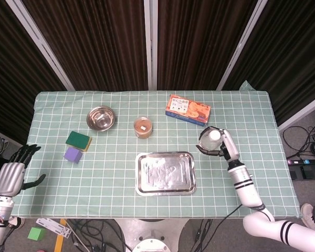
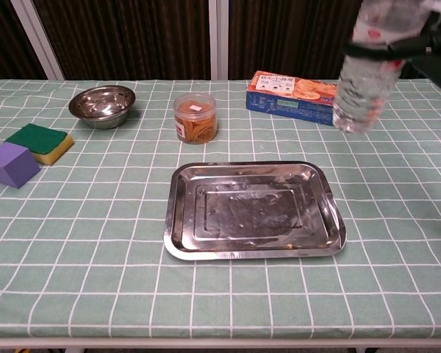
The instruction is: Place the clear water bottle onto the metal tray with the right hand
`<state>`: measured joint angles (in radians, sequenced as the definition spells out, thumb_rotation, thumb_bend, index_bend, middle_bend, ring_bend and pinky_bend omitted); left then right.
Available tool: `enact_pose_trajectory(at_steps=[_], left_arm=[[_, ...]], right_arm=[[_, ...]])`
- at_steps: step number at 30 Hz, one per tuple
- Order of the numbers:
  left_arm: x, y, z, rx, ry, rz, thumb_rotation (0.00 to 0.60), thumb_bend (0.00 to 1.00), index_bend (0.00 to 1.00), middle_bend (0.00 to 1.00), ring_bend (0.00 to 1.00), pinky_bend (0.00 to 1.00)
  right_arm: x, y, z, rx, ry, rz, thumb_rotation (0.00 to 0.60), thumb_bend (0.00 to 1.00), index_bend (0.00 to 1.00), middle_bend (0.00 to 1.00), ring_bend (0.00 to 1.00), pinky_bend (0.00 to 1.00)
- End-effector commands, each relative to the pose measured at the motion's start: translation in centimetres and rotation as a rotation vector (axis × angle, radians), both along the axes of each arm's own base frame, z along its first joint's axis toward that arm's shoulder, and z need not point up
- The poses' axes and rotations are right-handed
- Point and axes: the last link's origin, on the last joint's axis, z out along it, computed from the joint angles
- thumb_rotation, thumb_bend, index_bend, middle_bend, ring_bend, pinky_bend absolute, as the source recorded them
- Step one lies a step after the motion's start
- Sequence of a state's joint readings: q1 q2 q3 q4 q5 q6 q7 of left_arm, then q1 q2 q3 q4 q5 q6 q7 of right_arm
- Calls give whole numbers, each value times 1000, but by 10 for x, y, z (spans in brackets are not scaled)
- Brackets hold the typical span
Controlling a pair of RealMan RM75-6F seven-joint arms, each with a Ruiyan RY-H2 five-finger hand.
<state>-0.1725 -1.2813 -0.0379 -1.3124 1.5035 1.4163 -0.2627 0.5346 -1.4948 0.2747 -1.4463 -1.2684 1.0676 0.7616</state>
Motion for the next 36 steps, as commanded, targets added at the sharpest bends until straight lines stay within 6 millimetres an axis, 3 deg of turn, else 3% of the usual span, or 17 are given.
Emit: enact_pose_trajectory(at_steps=[1, 8, 14, 24, 36], left_arm=[[2, 1, 1, 5, -2, -6, 562, 258, 185, 207, 110, 193], [5, 2, 0, 7, -1, -13, 562, 258, 185, 207, 110, 193], [4, 2, 0, 9, 2, -9, 560, 257, 185, 207, 109, 193], [-2, -1, 6, 21, 12, 8, 560, 257, 185, 207, 110, 193], [-10, -1, 4, 17, 13, 24, 562, 258, 185, 207, 109, 193]], right_arm=[[-22, 6, -24, 75, -9, -61, 600, 152, 737, 573, 376, 391], [43, 9, -3, 18, -90, 132, 600, 149, 737, 573, 376, 391], [75, 14, -17, 75, -112, 196, 600, 141, 737, 573, 376, 392], [72, 18, -77, 263, -118, 187, 600, 125, 731, 567, 375, 387], [59, 23, -112, 318, -63, 211, 600, 116, 727, 566, 375, 386]])
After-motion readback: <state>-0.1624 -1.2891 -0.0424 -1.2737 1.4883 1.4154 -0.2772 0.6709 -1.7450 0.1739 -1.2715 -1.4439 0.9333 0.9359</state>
